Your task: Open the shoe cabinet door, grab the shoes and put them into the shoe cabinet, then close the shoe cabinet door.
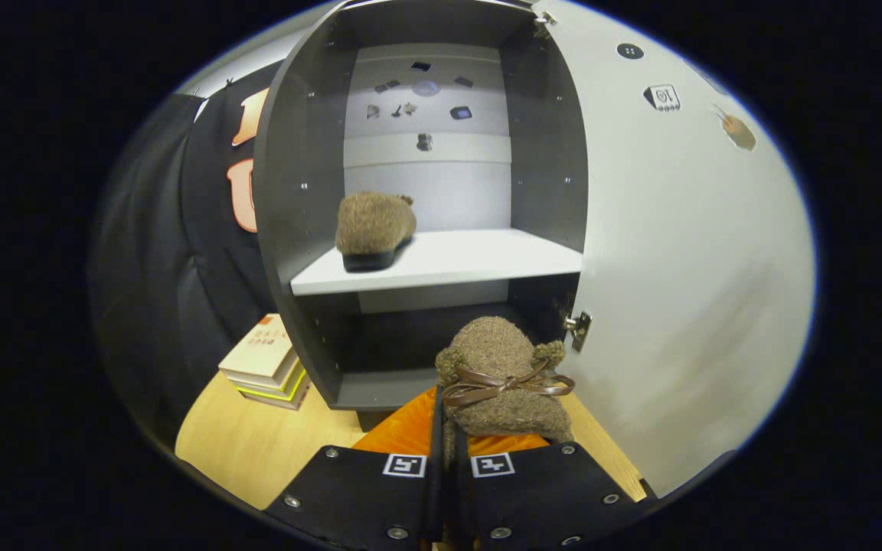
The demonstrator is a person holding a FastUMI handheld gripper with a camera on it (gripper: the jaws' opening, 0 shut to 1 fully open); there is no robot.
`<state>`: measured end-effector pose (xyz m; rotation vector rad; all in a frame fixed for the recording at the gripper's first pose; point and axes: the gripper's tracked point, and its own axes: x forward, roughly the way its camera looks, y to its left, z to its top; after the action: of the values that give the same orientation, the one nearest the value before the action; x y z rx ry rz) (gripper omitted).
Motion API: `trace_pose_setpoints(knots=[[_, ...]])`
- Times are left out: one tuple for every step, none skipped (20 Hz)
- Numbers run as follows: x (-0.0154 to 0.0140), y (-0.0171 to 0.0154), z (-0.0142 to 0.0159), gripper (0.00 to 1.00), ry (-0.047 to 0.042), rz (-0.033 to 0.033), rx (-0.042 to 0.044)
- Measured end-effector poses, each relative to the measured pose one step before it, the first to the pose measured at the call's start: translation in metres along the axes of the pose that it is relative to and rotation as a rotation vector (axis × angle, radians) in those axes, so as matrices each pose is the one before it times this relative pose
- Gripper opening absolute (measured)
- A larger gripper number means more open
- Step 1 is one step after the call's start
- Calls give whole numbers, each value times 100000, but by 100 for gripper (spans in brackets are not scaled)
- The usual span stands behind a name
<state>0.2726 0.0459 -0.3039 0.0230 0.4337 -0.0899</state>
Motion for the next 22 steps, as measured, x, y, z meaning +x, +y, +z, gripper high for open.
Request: trace_pose_setpoints(knots=[[-604,186,1486,7,-1831,-192,-398],[-517,95,1252,7,-1906,-294,-1265],[-557,52,1214,7,-1916,-234,-1348],[-310,165,1048,7,-1521,145,-979],[-332,176,857,7,-1081,171,-490],[-50,124,737,7,-382,79,-132],[-64,-20,720,7,-310,-102,236],[87,53,474,7,-161,-276,236],[94,-16,523,7,-302,-150,-18],[47,-39,584,7,-280,141,-302],[270,-56,440,7,-98,365,-858],[230,93,436,7,-67,288,-833],[599,-2,255,7,174,379,-719],[613,-12,89,7,337,428,-223],[903,-42,140,7,563,645,261],[915,-17,216,7,334,716,755],[934,69,308,7,-2,804,1010],[1109,-42,333,7,537,727,658],[962,-43,402,7,463,768,713],[1119,-143,695,7,-752,932,522],[1169,-145,754,7,-903,848,-74],[1113,-135,549,7,-276,516,-378]])
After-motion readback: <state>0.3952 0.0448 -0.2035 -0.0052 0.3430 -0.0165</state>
